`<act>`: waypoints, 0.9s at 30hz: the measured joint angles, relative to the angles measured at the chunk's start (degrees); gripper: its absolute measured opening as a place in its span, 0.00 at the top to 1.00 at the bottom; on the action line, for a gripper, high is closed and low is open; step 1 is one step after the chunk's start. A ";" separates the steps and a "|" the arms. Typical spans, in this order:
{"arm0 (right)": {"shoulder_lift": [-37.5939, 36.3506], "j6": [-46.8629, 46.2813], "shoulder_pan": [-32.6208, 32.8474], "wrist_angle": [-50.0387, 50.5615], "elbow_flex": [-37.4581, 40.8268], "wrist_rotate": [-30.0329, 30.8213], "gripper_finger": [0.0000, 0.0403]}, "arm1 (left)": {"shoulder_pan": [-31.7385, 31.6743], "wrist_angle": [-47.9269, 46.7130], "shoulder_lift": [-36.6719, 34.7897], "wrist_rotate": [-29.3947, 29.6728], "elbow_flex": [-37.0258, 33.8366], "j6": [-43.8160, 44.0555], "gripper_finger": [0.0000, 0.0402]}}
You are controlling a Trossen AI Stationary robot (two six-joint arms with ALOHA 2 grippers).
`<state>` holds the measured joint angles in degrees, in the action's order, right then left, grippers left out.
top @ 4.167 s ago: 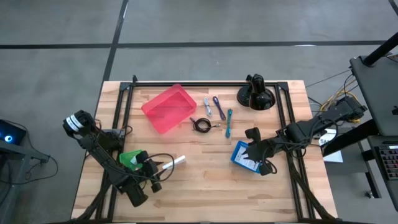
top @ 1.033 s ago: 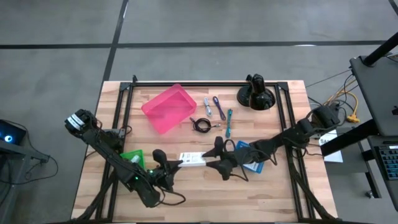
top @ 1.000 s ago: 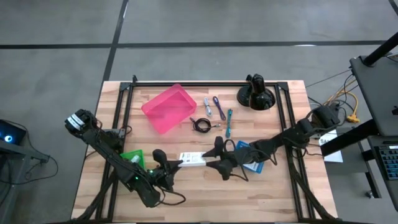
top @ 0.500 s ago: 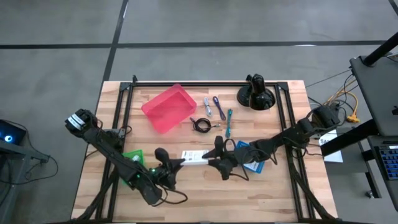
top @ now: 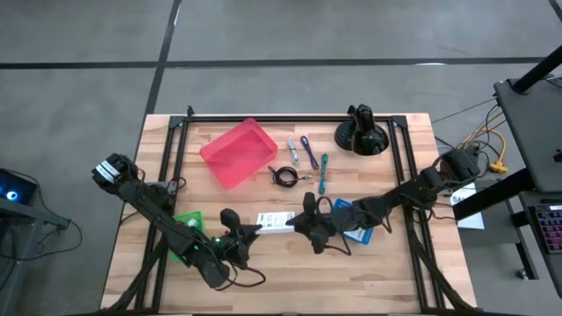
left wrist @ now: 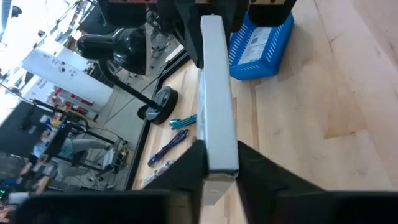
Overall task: Pick and place items into bin
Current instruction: Put the card reader box into the blue bin
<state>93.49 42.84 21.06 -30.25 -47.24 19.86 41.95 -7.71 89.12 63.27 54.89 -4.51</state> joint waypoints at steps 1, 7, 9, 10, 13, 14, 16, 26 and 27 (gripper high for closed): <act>0.00 0.73 0.09 -0.01 0.00 0.84 0.90 | 0.00 0.03 0.00 -0.16 -0.01 0.93 0.79; -0.84 4.43 2.30 0.69 0.00 9.12 0.90 | -0.02 0.07 0.00 0.02 -0.02 2.66 0.55; -1.63 5.88 3.63 2.18 0.00 12.47 0.91 | 0.00 0.05 0.00 0.01 -0.02 2.70 0.50; -2.17 6.23 4.39 3.35 0.00 14.24 0.91 | -0.02 0.06 0.00 0.01 -0.02 2.72 0.49; -4.01 5.96 6.72 7.80 0.00 21.60 0.91 | 0.02 -0.10 0.00 -0.28 0.00 3.04 0.47; -4.67 5.41 7.47 9.69 0.00 24.25 0.91 | 0.02 -0.25 0.00 -0.29 0.00 3.45 0.46; -6.25 3.11 8.97 14.65 0.00 28.57 0.91 | 0.04 -0.30 0.00 -0.29 0.00 4.19 0.46; -16.25 -23.02 15.56 46.61 0.00 32.96 0.91 | 0.04 -0.29 0.00 -0.16 -0.11 4.28 0.46; -17.44 -25.95 16.24 50.02 0.00 32.96 0.91 | 0.04 -0.31 0.00 -0.16 -0.11 4.28 0.46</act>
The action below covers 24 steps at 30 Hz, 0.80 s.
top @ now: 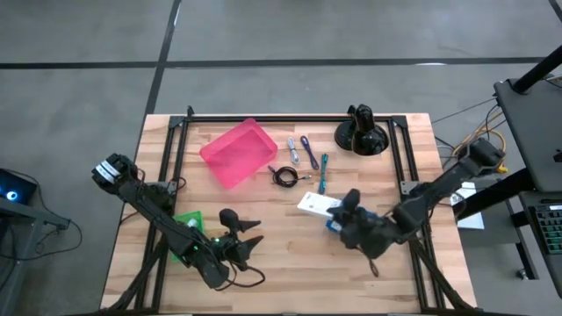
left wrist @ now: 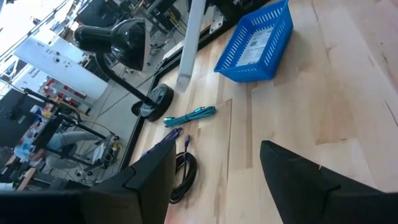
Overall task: Pick and place items into bin
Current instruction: Put the card reader box into the blue bin
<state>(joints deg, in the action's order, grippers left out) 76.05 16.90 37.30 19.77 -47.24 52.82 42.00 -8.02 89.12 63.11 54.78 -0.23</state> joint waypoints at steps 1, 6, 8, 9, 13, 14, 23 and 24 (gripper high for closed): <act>-0.99 -2.97 0.78 3.42 0.00 0.00 0.91 | 0.00 0.01 0.00 0.00 0.00 0.00 0.46; -5.28 -16.10 4.26 15.58 0.00 -3.04 0.91 | 0.00 0.03 0.00 0.07 0.00 0.05 0.46; -6.57 -20.71 5.23 18.52 0.00 -5.95 0.91 | 0.00 0.03 0.00 0.22 0.00 0.09 0.46; -7.07 -22.92 5.68 19.80 0.00 -7.37 0.91 | 0.00 0.03 0.00 0.22 0.00 0.09 0.46; -7.95 -28.60 7.34 23.89 0.00 -11.92 0.91 | 0.00 0.05 0.00 0.22 0.00 0.09 0.46; -8.05 -29.30 7.72 24.82 0.00 -12.46 0.91 | 0.00 0.03 0.00 0.22 0.00 0.09 0.46; -7.22 -29.69 10.88 31.53 0.00 -12.83 0.91 | 0.00 0.03 0.00 0.22 0.00 1.26 0.46; -6.95 -28.96 11.16 31.92 0.00 -12.83 0.91 | 0.00 0.04 0.00 0.22 0.00 1.41 0.46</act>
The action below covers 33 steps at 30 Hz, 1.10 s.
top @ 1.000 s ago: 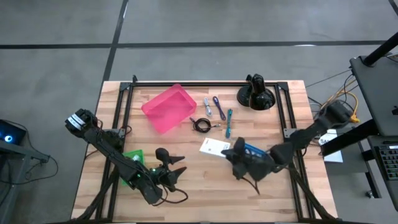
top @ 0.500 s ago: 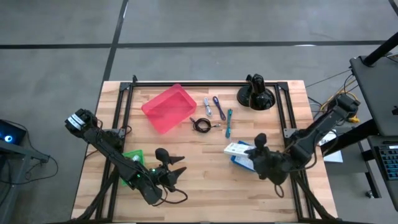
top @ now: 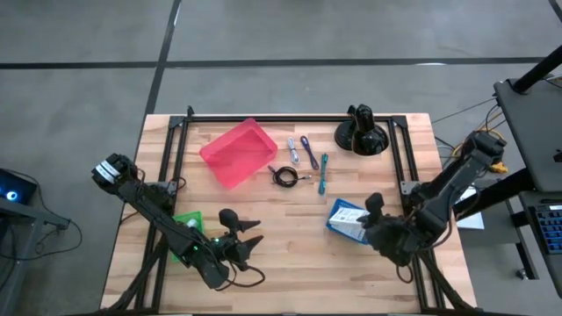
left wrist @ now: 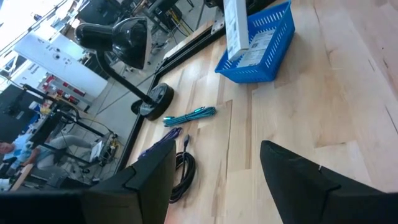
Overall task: Pick and place items into bin
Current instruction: Put the card reader box into the blue bin
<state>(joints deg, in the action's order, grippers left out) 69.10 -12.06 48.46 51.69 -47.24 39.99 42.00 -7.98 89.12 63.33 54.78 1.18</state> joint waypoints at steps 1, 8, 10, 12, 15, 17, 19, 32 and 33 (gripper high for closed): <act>0.31 0.96 0.23 0.28 0.00 0.04 0.91 | 0.00 -0.01 0.00 -0.01 0.00 0.02 0.46; 3.33 8.94 0.40 0.44 0.00 0.05 0.91 | 0.00 -0.01 0.00 0.00 -0.04 0.05 0.46; 4.24 10.68 0.40 0.54 0.00 0.05 0.91 | 0.00 -0.01 0.00 -0.01 -0.04 0.06 0.46; 5.08 12.71 0.40 0.66 0.00 0.05 0.91 | 0.00 -0.01 0.00 -0.01 -0.04 0.06 0.46; 6.22 16.38 0.40 1.24 0.00 0.29 0.91 | 0.00 -0.01 0.00 -0.02 -0.04 0.10 0.46; 6.96 17.93 0.40 1.42 0.00 1.01 0.91 | 0.00 -0.01 0.00 -0.02 -0.04 0.12 0.46; 7.70 18.94 0.40 2.03 0.00 1.33 0.91 | 0.00 0.00 0.00 -0.01 -0.04 0.15 0.46; 9.12 19.78 0.40 2.09 0.00 2.08 0.90 | 0.00 0.06 0.00 -0.02 -0.06 0.15 0.46; 9.12 19.76 0.40 2.09 0.00 2.08 0.90 | 0.00 0.06 0.00 -0.02 -0.05 0.15 0.46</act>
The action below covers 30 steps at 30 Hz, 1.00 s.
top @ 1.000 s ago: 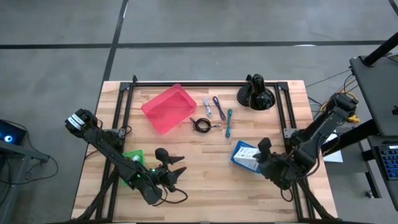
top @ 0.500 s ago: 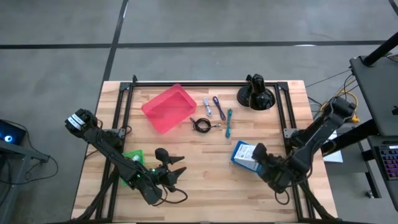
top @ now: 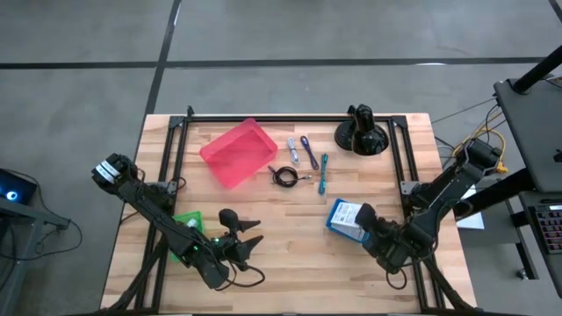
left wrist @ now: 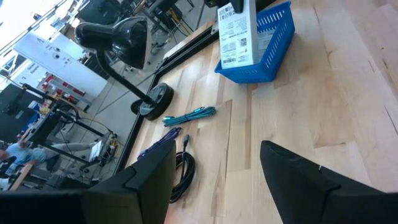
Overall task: Pick and place items into bin
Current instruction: Put the card reader box into the blue bin, then put the black charger cable into the red bin
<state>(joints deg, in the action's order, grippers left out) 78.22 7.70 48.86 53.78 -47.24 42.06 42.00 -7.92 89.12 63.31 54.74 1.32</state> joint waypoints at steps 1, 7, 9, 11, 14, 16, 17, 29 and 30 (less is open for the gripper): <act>0.00 -0.02 0.00 -0.03 0.00 0.00 0.89 | 0.00 0.02 0.00 0.00 -0.01 0.00 0.46; -0.09 -1.14 -0.02 -0.22 0.00 -0.01 0.80 | -0.02 0.05 0.00 0.00 0.00 0.00 0.46; -0.09 -2.02 -0.02 -0.24 0.00 0.00 0.77 | -0.02 0.06 0.00 0.00 -0.01 0.00 0.46; -0.09 -2.84 -0.02 -0.21 -0.03 -0.01 0.76 | -0.02 0.06 0.00 0.00 -0.01 0.00 0.46; -0.11 -3.14 -0.02 -0.28 -0.49 -0.02 0.74 | -0.02 0.06 0.00 0.00 0.00 0.00 0.46; -0.11 -3.21 -0.02 -0.22 -0.90 -0.04 0.73 | -0.02 0.06 0.00 0.00 -0.02 0.00 0.46; -0.11 -3.23 -0.02 -0.24 -1.21 -0.06 0.73 | -0.02 0.06 0.00 0.00 -0.02 0.00 0.46; -0.15 -3.26 0.00 2.75 -6.99 -4.66 0.75 | -0.02 0.06 0.00 -0.02 -0.01 -0.01 0.46; -0.15 -3.49 0.00 3.61 -7.68 -4.65 0.75 | -0.02 0.06 0.00 -0.02 -0.02 0.00 0.46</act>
<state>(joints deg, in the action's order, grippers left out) 78.06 4.21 48.86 57.39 -54.92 37.41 41.98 -7.86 89.12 63.29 54.72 1.32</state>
